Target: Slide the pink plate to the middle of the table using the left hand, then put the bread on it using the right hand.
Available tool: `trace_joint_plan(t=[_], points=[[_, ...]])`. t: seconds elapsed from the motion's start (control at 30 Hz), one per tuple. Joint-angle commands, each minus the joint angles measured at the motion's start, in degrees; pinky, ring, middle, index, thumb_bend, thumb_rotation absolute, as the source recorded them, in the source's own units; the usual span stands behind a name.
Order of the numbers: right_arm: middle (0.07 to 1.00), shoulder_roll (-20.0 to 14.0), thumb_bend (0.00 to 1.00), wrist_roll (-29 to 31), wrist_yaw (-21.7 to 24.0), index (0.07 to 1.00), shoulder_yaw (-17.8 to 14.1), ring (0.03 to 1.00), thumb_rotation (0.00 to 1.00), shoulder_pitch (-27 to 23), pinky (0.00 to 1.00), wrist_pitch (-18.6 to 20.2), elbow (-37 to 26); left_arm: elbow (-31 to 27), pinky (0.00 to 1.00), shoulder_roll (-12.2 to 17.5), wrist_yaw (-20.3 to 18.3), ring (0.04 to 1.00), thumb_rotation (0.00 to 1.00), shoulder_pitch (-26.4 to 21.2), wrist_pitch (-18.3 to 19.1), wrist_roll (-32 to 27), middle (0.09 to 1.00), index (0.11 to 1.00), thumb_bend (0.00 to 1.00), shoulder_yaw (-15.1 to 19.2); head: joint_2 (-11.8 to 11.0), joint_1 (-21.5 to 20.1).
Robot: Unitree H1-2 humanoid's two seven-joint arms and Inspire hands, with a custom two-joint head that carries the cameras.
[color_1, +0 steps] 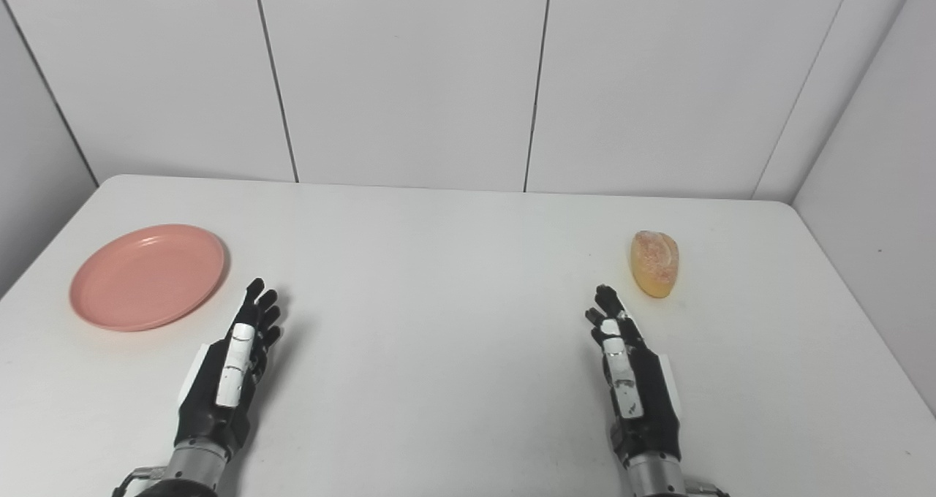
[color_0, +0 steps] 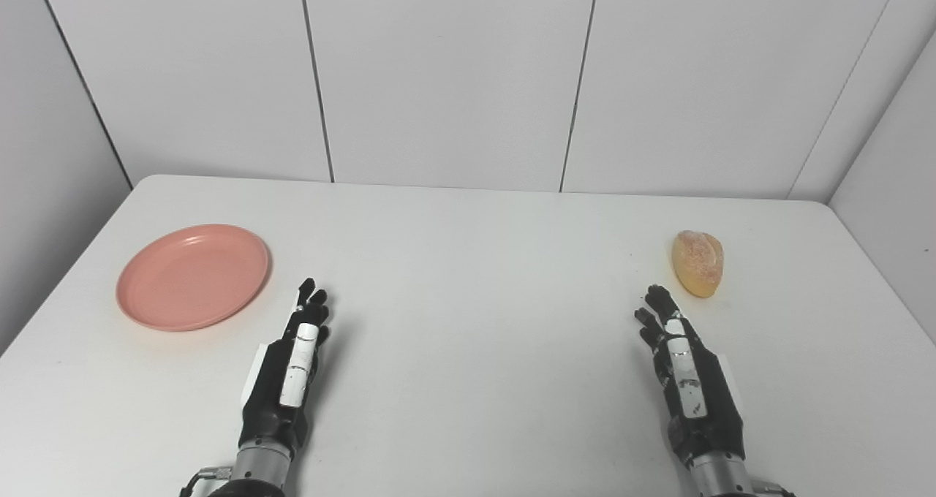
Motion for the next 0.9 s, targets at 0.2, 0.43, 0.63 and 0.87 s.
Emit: trace_joint_plan(t=[0.2,0.43,0.63,0.87], points=[[0.963,-0.7,0.83,-0.7,1.8,0.923,0.5,0.958,0.89,-1.7,1.0,-4.2,-1.0,-1.1,1.0,0.4,-0.3,1.0,0.95,-1.6,-0.8,-0.4,1.0,1.0,0.88,0.3,-0.1,0.0],[0.98,-1.0,0.83,-1.1,2.3,0.94,0.6,0.983,0.9,-1.7,1.0,-3.6,-1.2,-1.5,1.0,0.4,-0.4,1.0,0.95,-1.5,-0.3,-0.5,1.0,1.0,0.88,0.4,0.1,-0.1],[0.995,-1.2,0.84,-1.4,2.5,0.956,0.8,1.0,0.91,-1.7,1.0,-2.8,-1.4,-1.3,1.0,0.3,-0.5,1.0,0.94,-1.5,-0.4,-0.6,1.0,1.0,0.88,0.5,0.0,-0.1],[0.995,-1.2,0.84,-1.1,2.6,0.955,0.6,1.0,0.9,-1.7,1.0,-2.9,-1.2,-1.3,1.0,0.2,-0.4,1.0,0.95,-1.5,-0.5,-0.2,1.0,1.0,0.88,0.3,-0.5,0.9]])
